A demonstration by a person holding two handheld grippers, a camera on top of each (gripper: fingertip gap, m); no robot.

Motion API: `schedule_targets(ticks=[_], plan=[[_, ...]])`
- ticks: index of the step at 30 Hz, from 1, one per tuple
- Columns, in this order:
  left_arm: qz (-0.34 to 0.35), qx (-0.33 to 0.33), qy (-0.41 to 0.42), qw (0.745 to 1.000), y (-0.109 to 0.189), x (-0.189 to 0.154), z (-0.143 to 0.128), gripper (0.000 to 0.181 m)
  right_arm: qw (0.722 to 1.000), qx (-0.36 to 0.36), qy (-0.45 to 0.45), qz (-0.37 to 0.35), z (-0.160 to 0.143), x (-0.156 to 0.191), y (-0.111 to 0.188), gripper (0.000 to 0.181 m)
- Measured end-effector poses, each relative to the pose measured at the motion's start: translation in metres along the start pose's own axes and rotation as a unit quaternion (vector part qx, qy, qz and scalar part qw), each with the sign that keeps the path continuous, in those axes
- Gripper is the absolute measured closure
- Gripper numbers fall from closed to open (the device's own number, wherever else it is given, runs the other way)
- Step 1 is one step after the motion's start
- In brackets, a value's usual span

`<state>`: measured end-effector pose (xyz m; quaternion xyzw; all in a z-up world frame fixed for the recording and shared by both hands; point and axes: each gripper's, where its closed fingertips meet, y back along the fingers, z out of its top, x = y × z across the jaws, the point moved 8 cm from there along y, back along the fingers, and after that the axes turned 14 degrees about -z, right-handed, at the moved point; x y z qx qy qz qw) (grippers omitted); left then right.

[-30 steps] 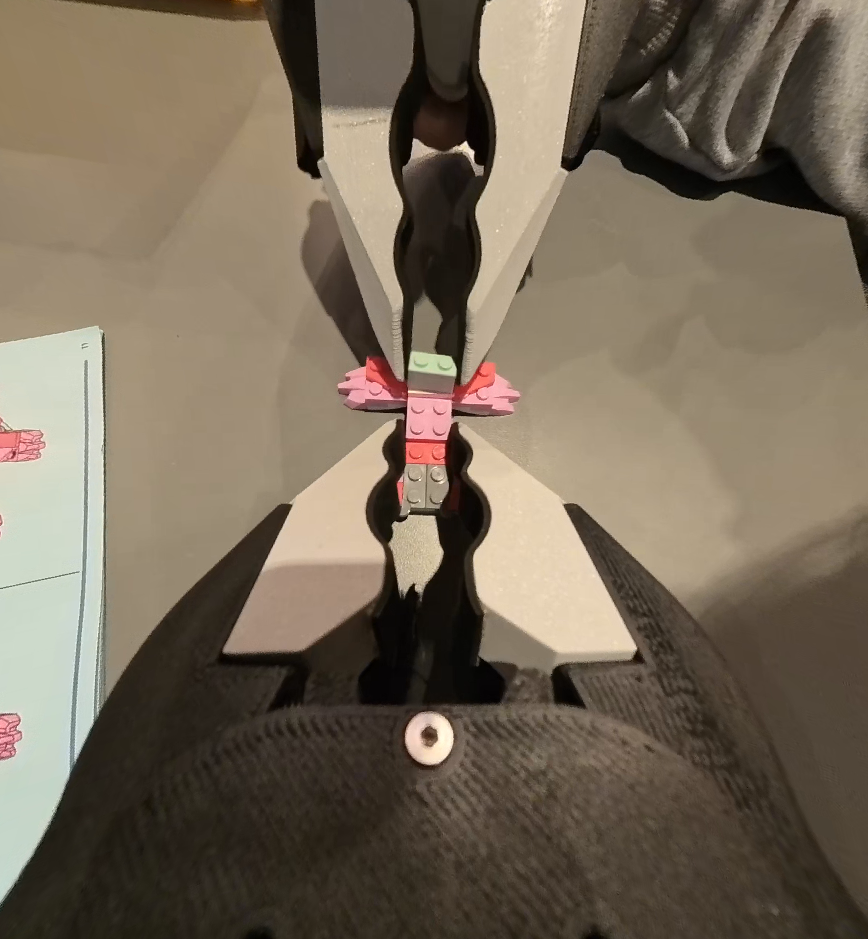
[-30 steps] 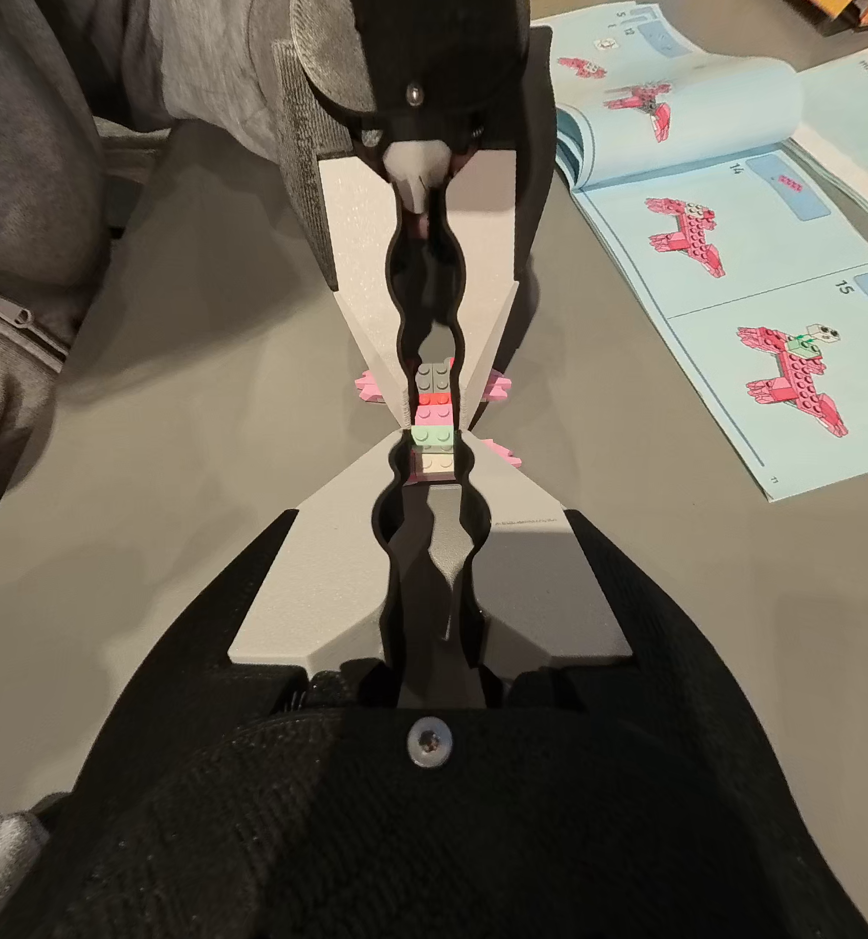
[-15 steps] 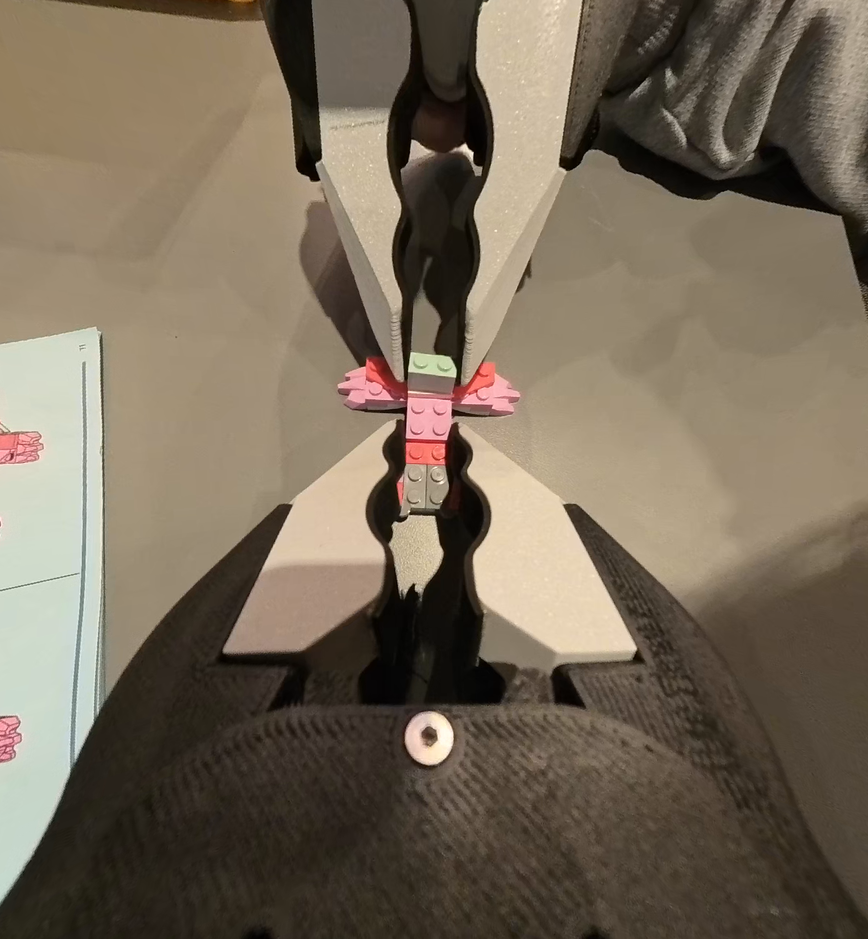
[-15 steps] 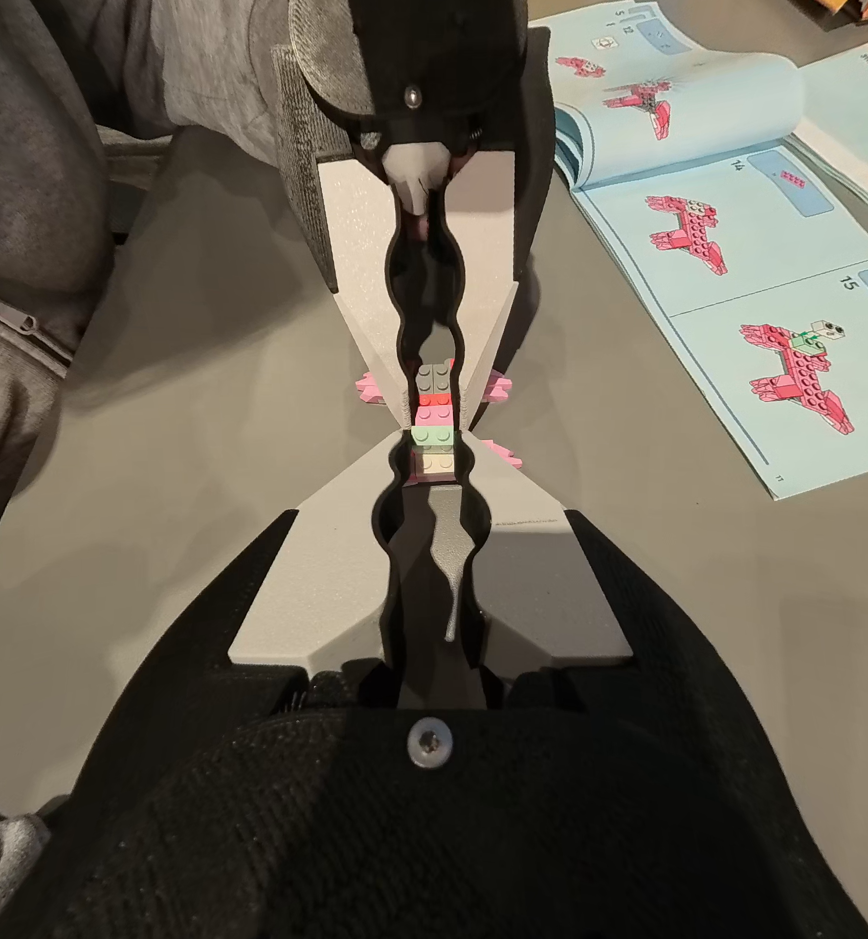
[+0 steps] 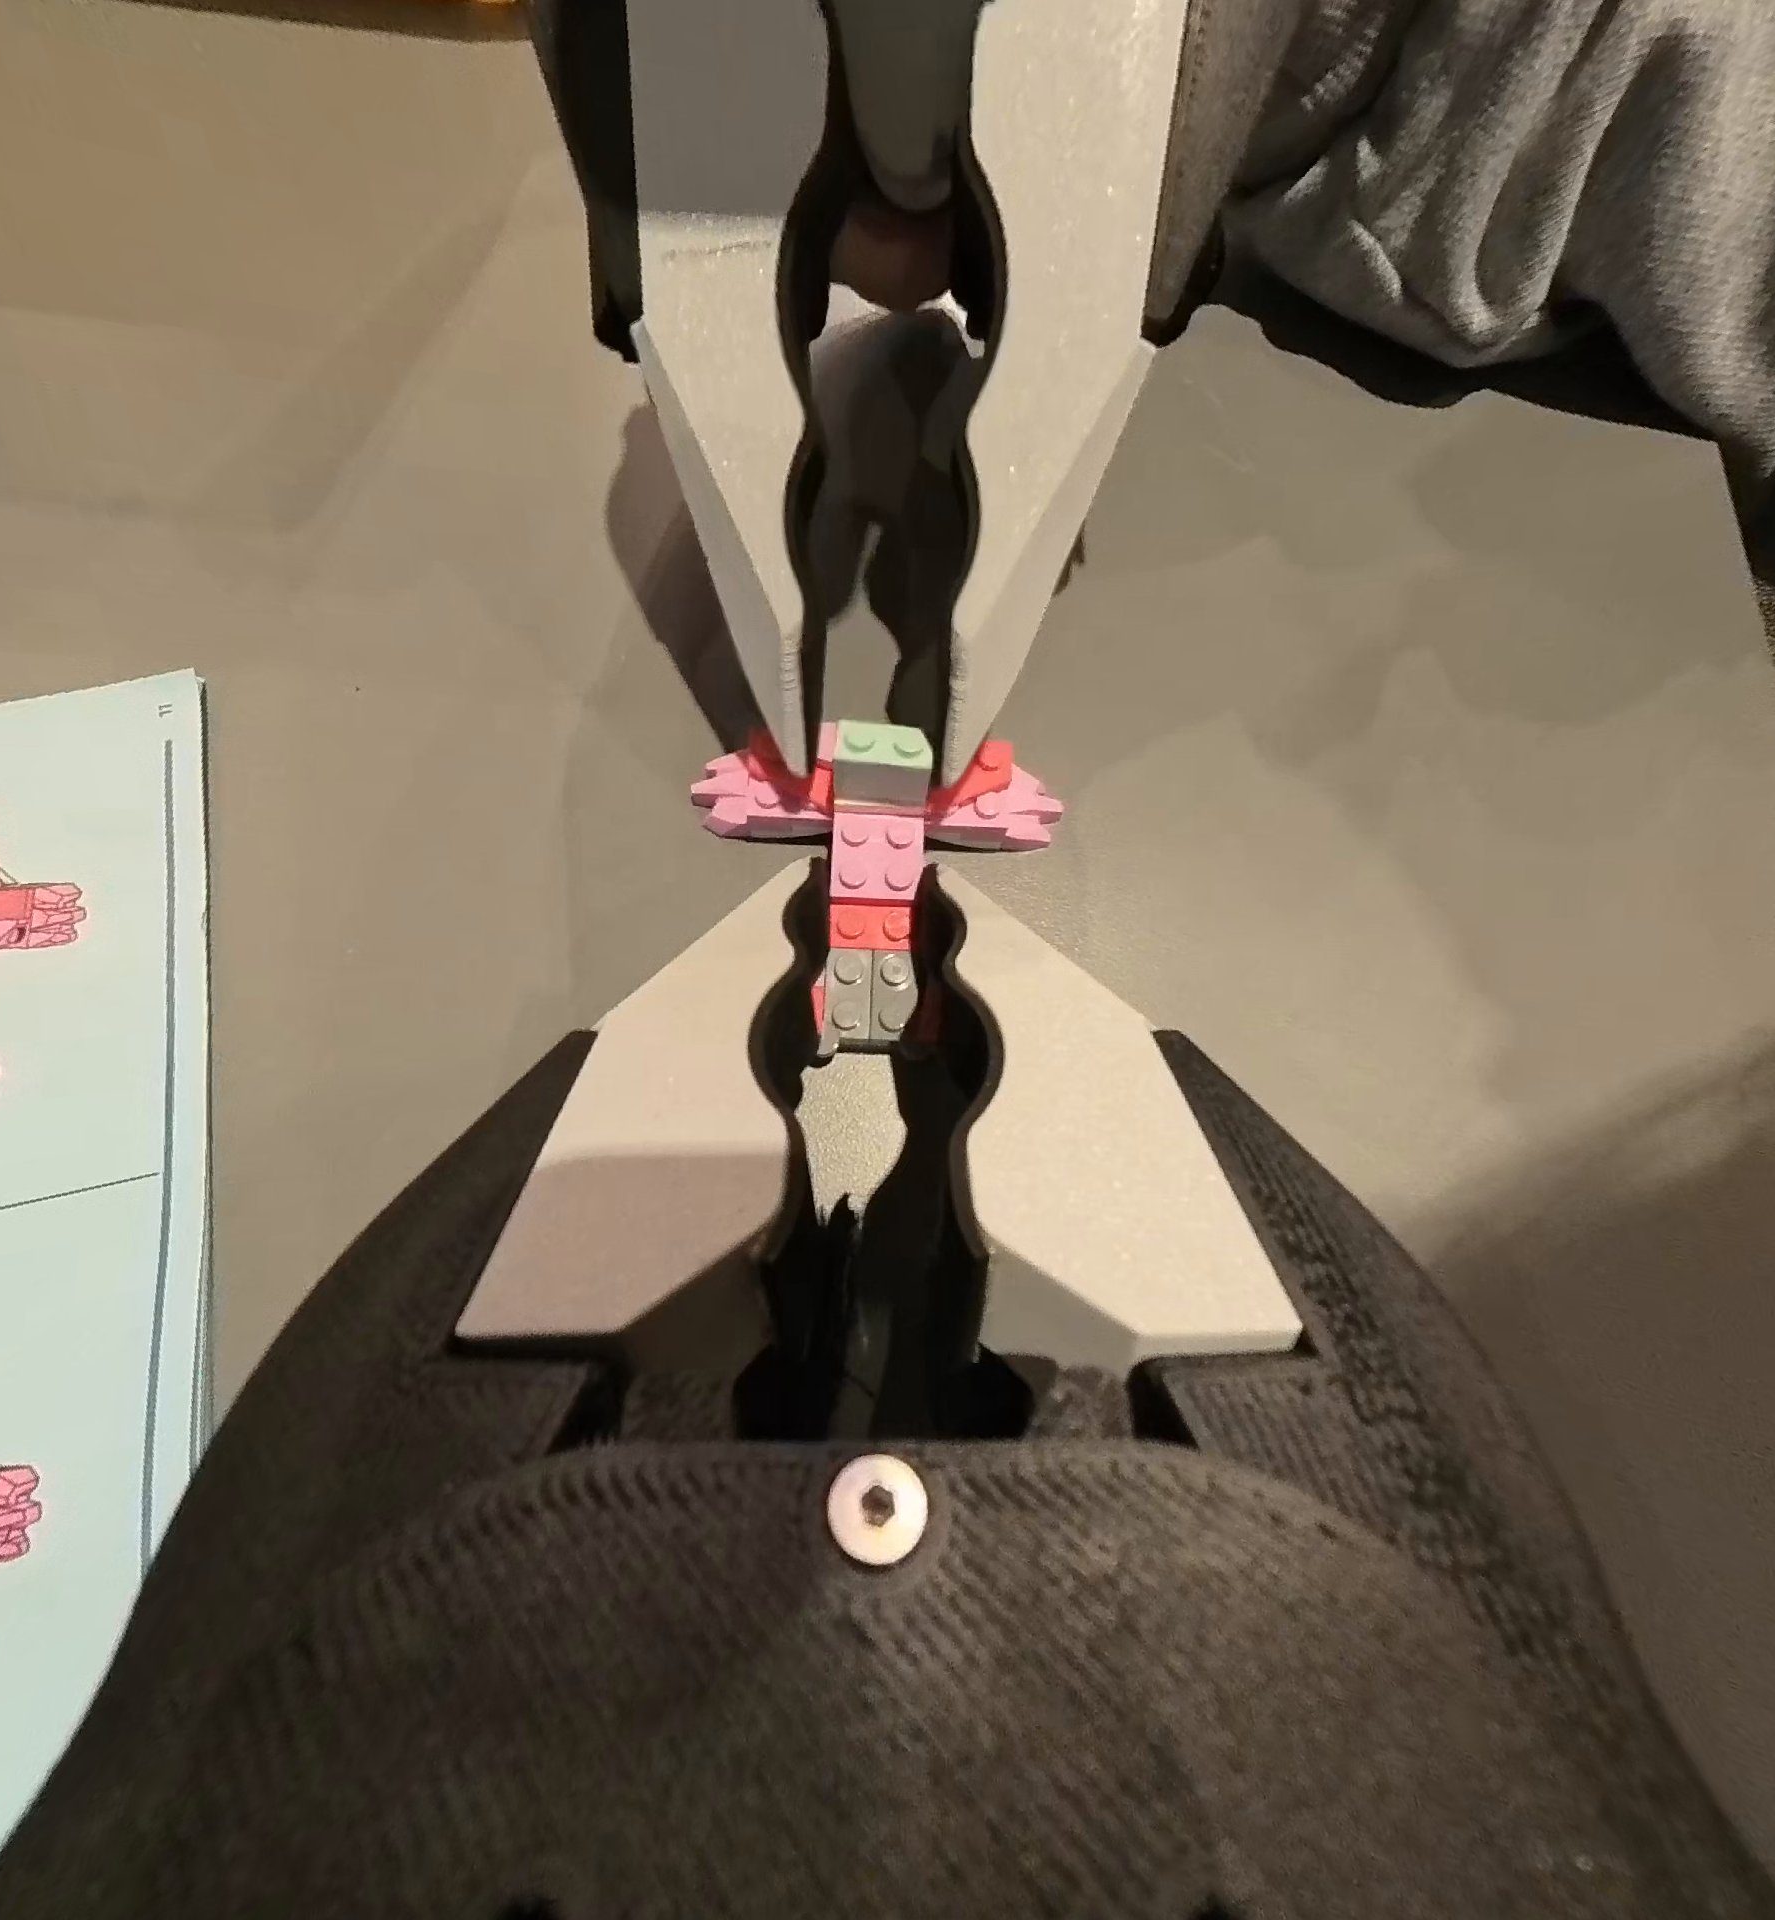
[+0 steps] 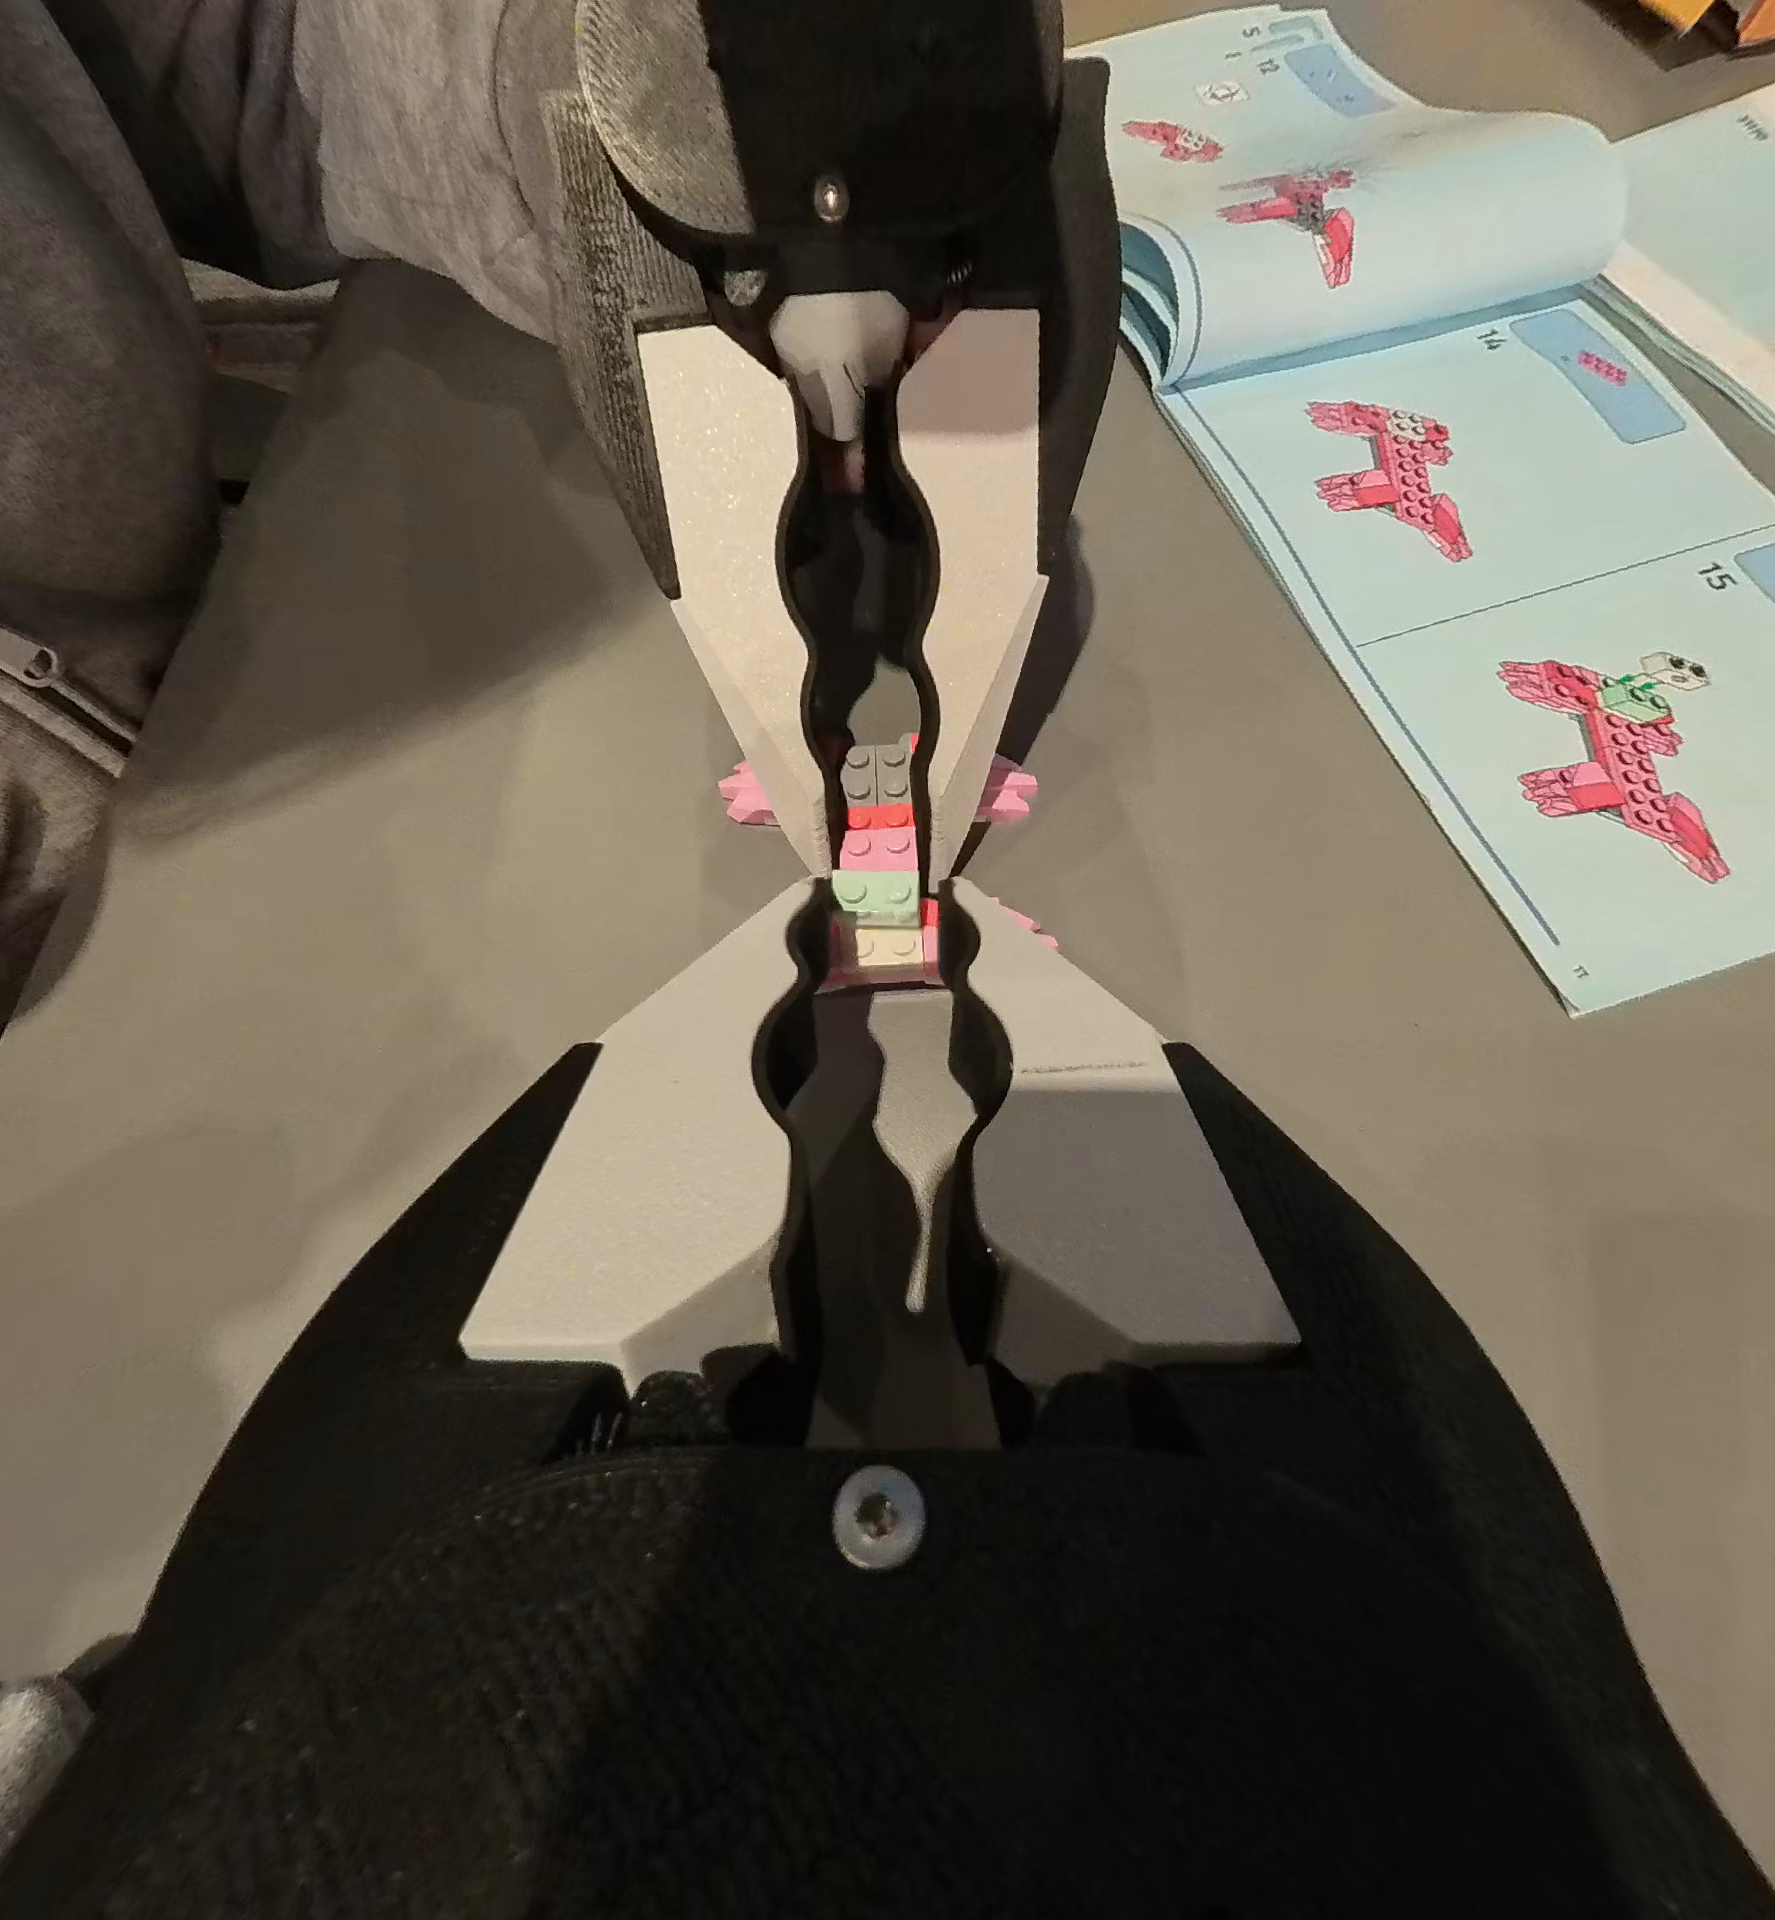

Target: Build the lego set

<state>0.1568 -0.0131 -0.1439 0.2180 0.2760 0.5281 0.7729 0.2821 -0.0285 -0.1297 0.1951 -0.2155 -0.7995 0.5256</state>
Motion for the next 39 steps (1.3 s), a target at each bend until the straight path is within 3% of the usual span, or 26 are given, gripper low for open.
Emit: schedule_targets(ticks=[11, 18, 26, 39], plan=[[0.002, 0.003, -0.031, 1.000, 0.002, -0.002, 0.001, 0.165, 0.999, 0.021, 0.033, -0.013, 0.006, 0.005, 0.001, 0.167], [0.042, -0.034, -0.075, 0.996, 0.014, -0.002, 0.009, 0.165, 0.992, -0.002, 0.096, -0.078, 0.020, 0.007, 0.011, 0.167], [0.066, -0.005, -0.114, 0.991, 0.010, -0.004, 0.007, 0.165, 0.993, 0.024, 0.091, -0.076, 0.018, 0.009, 0.009, 0.167], [0.032, -0.013, -0.086, 0.996, 0.007, -0.005, 0.006, 0.165, 0.996, 0.021, 0.064, -0.060, 0.017, 0.009, 0.007, 0.167]])
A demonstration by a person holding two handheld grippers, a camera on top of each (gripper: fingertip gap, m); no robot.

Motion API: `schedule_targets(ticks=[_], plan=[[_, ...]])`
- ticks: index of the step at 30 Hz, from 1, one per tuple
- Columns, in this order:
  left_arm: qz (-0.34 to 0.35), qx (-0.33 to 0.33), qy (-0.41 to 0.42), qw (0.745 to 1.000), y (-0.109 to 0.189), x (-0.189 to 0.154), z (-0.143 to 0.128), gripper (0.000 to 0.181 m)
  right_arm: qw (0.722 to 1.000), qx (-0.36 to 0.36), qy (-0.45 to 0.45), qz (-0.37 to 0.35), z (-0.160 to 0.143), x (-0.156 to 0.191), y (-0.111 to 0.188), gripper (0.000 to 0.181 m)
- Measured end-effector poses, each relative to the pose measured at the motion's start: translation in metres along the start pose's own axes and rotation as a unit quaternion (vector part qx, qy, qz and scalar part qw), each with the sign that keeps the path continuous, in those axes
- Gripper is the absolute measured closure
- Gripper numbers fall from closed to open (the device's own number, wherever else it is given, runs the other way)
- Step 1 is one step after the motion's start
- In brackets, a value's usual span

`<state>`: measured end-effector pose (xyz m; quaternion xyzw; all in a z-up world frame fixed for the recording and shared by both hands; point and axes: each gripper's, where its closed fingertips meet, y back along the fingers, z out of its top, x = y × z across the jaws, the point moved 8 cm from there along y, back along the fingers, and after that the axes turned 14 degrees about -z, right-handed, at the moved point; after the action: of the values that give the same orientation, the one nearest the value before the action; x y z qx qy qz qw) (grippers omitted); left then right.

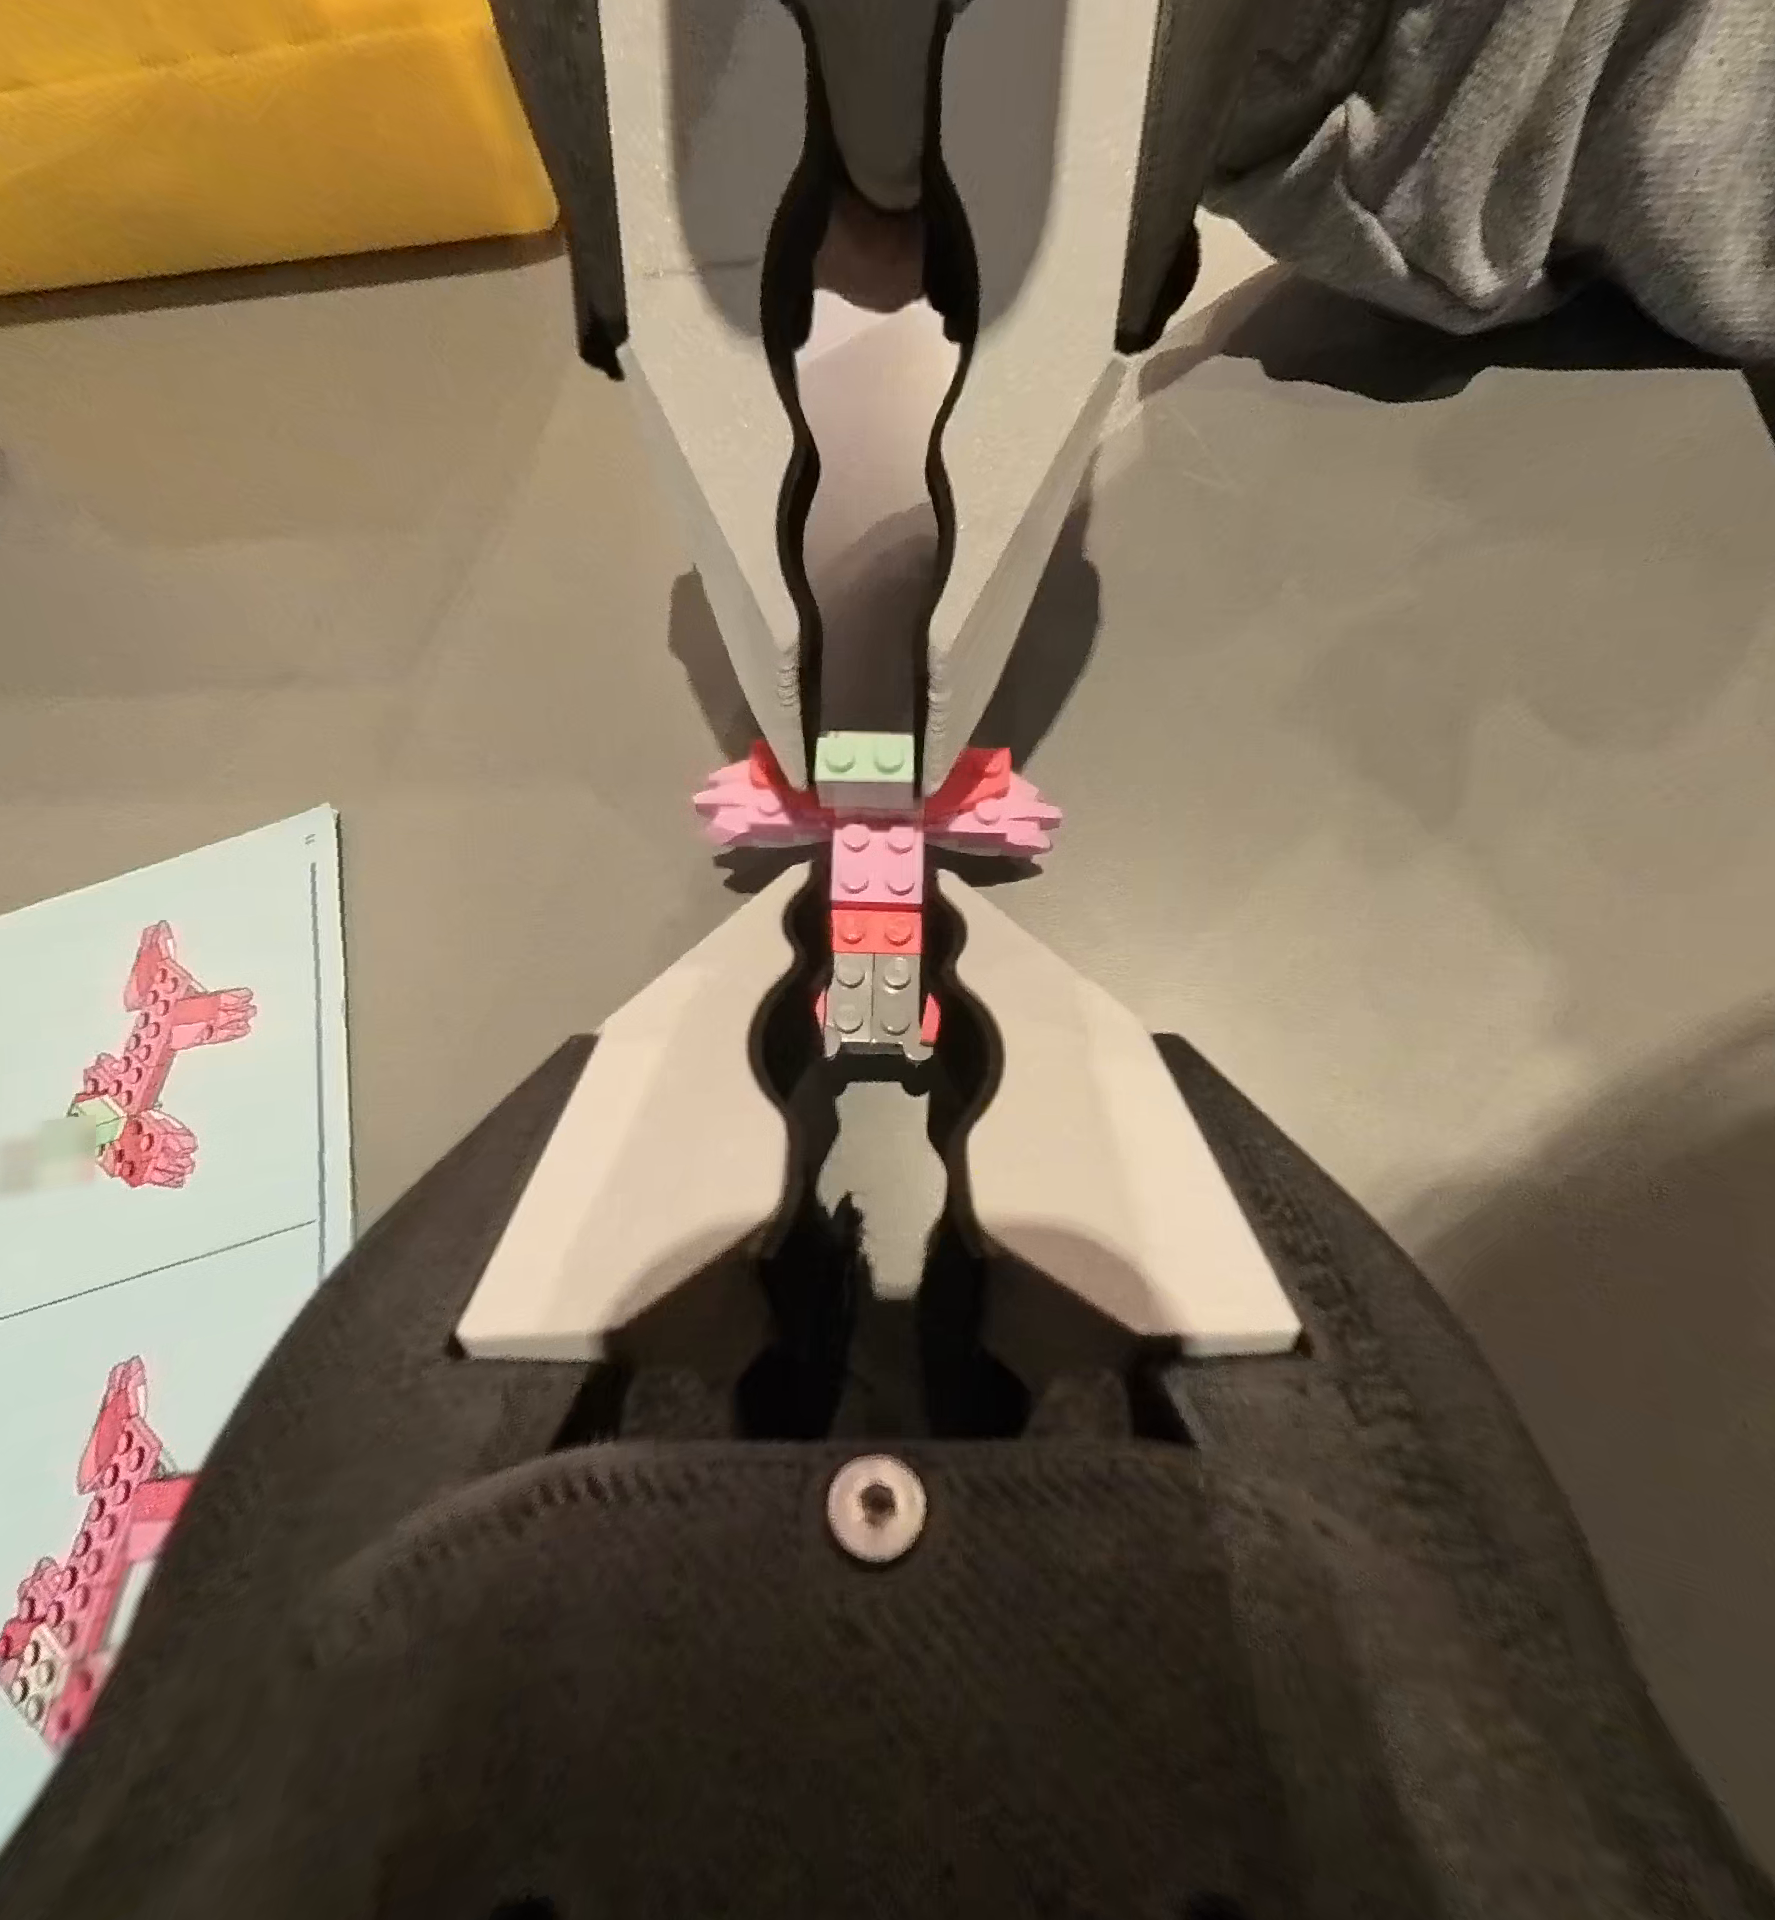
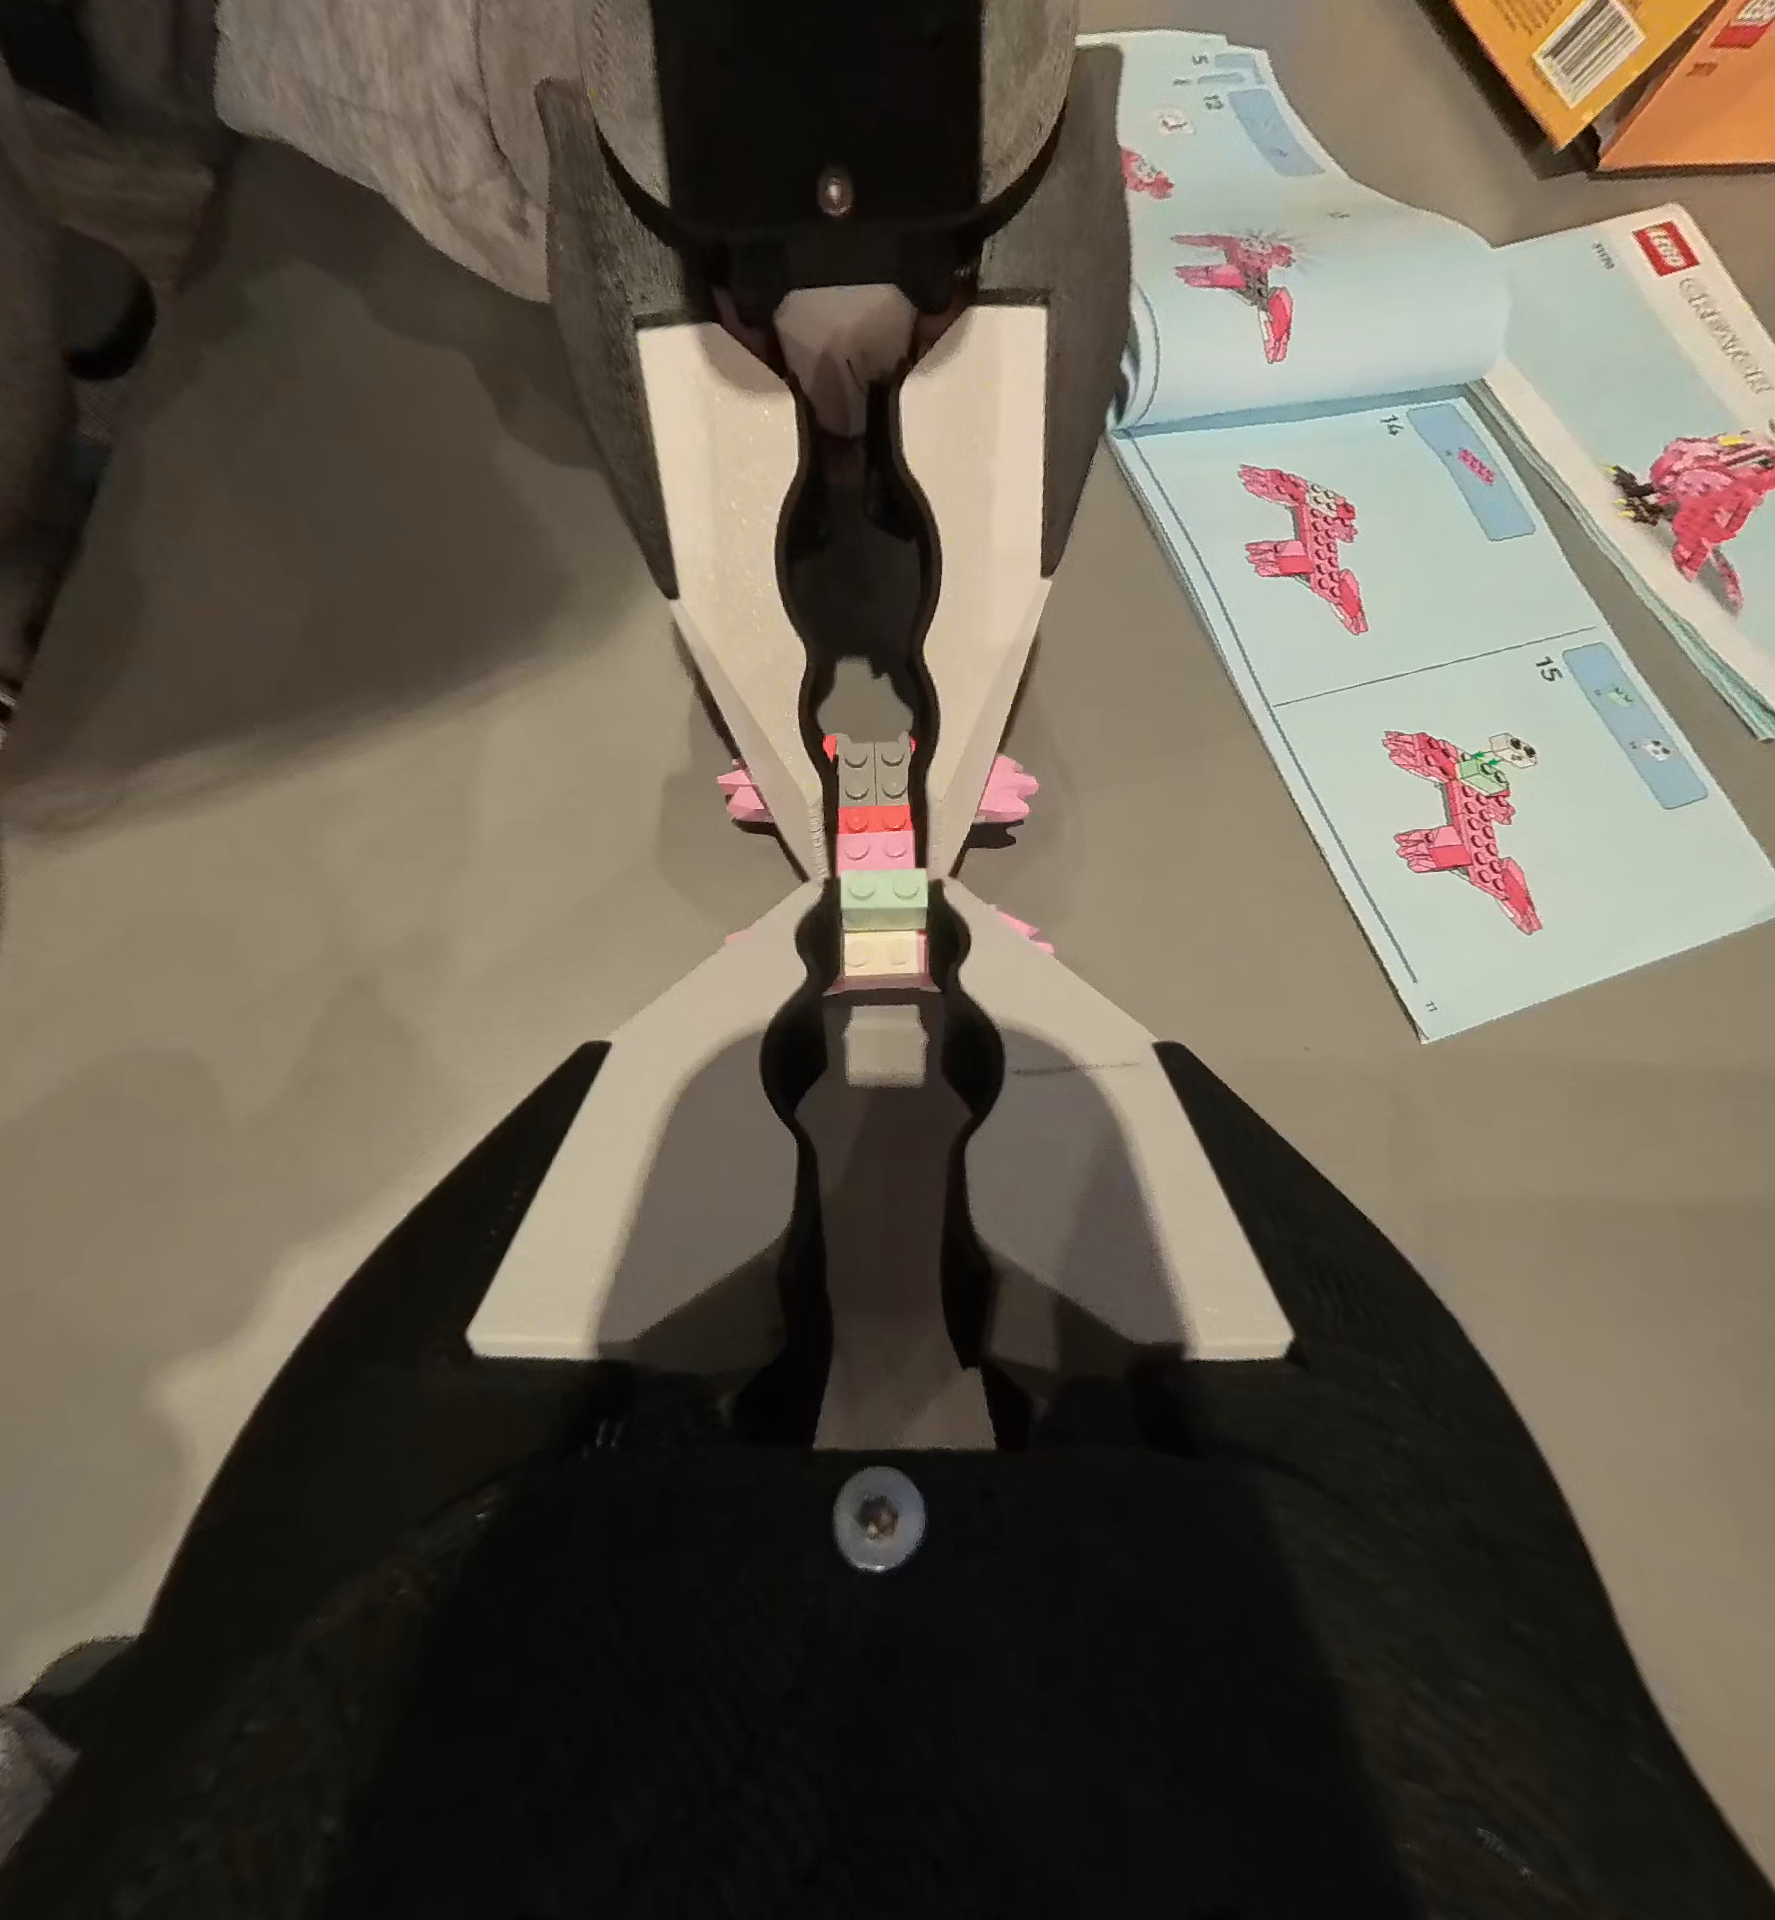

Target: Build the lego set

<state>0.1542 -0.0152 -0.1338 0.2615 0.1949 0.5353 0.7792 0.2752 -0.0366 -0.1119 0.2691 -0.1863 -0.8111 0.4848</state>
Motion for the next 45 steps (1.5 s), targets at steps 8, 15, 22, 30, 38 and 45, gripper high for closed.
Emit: schedule_targets(ticks=[8, 15, 22, 30, 38, 45], plan=[[-0.006, 0.001, 0.006, 1.000, -0.001, -0.001, 0.000, 0.165, 1.000, 0.003, -0.017, 0.017, -0.003, -0.001, 0.000, 0.167], [-0.006, 0.000, 0.013, 1.000, 0.000, 0.000, -0.001, 0.165, 1.000, 0.008, -0.015, 0.014, -0.004, -0.001, 0.000, 0.167], [-0.009, 0.002, 0.019, 1.000, 0.000, 0.000, -0.001, 0.165, 1.000, 0.016, -0.013, 0.014, -0.005, -0.001, 0.002, 0.167], [-0.010, 0.025, 0.023, 0.999, -0.001, -0.001, -0.001, 0.165, 0.998, 0.057, 0.005, 0.006, -0.003, 0.005, 0.001, 0.167], [-0.003, 0.042, 0.041, 0.998, 0.000, 0.003, -0.003, 0.165, 0.990, 0.130, 0.027, -0.045, -0.010, 0.001, 0.011, 0.167], [-0.005, 0.046, 0.064, 0.997, 0.005, 0.010, -0.007, 0.165, 0.968, 0.247, 0.001, -0.051, -0.021, -0.003, 0.017, 0.167]])
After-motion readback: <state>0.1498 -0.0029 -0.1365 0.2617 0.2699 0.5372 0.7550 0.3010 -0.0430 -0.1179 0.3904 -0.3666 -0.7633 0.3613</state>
